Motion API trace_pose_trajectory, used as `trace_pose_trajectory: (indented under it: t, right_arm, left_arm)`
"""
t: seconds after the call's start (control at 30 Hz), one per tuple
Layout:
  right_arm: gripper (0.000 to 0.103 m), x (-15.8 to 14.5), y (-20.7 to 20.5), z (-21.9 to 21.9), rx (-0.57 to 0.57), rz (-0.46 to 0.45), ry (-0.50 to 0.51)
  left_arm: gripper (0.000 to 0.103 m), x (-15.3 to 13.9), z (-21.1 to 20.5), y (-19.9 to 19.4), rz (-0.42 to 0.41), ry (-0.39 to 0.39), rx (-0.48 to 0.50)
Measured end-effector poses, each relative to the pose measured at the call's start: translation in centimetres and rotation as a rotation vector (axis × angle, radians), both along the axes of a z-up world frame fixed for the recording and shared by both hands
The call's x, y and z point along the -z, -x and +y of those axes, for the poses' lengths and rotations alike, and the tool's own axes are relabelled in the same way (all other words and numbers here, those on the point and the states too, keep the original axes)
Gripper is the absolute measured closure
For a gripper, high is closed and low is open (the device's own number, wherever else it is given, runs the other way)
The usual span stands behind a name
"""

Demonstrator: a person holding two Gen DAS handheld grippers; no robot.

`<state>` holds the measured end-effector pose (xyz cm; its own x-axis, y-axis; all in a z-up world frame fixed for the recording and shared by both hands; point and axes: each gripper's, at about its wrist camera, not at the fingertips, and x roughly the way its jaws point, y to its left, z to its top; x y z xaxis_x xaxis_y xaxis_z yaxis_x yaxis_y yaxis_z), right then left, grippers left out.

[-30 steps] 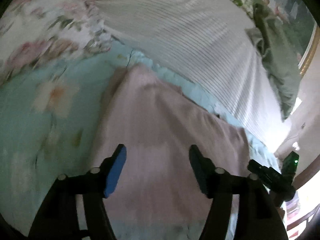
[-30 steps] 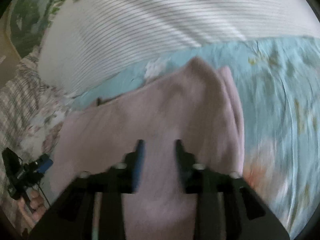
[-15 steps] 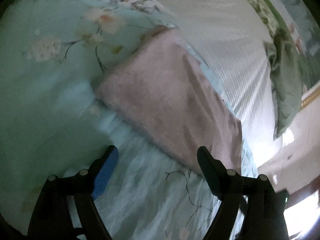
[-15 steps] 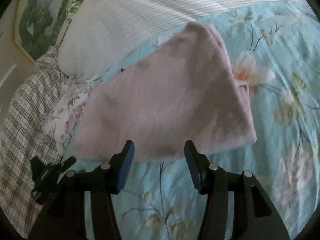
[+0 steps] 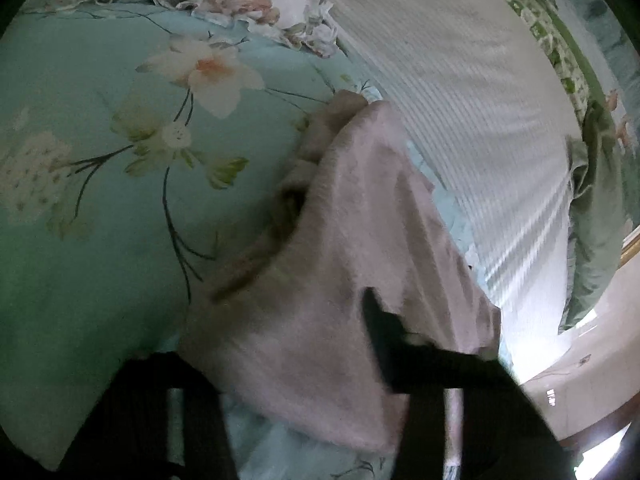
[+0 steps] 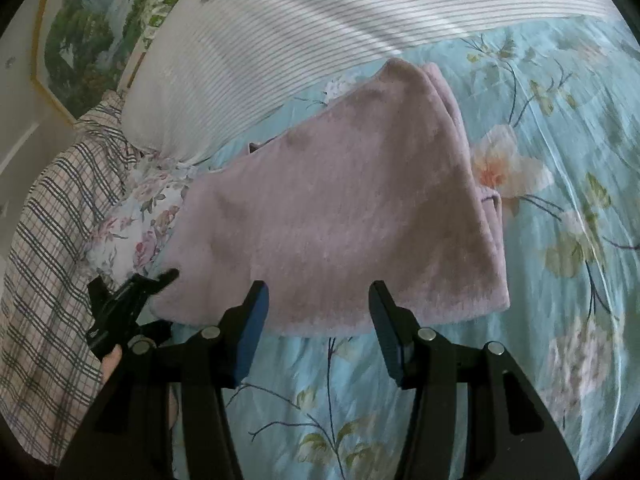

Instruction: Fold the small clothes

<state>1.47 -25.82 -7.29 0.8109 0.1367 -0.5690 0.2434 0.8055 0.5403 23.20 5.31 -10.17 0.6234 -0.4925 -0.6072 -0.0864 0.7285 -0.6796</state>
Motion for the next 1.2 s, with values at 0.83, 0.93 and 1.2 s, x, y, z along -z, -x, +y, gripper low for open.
trace_pose_trajectory:
  t: [0.83, 0.93, 1.2]
  right_arm:
    - [0.05, -1.6, -9.8, -7.5, -0.168, -0.001, -0.168]
    - [0.045, -0.8, -12.9, -7.0, -0.205, 0.039, -0.193]
    - [0.043, 1.1, -20.1, -5.7, -0.278, 0.065, -0.283]
  left_arm:
    - [0.098, -3.3, -23.6, 8.1, -0.425, -0.669, 0.666]
    - [0.098, -4.0, -21.8, 7.9, -0.424, -0.58, 0.661]
    - [0.098, -4.8, -20.0, 8.0, -0.426, -0.474, 0.67]
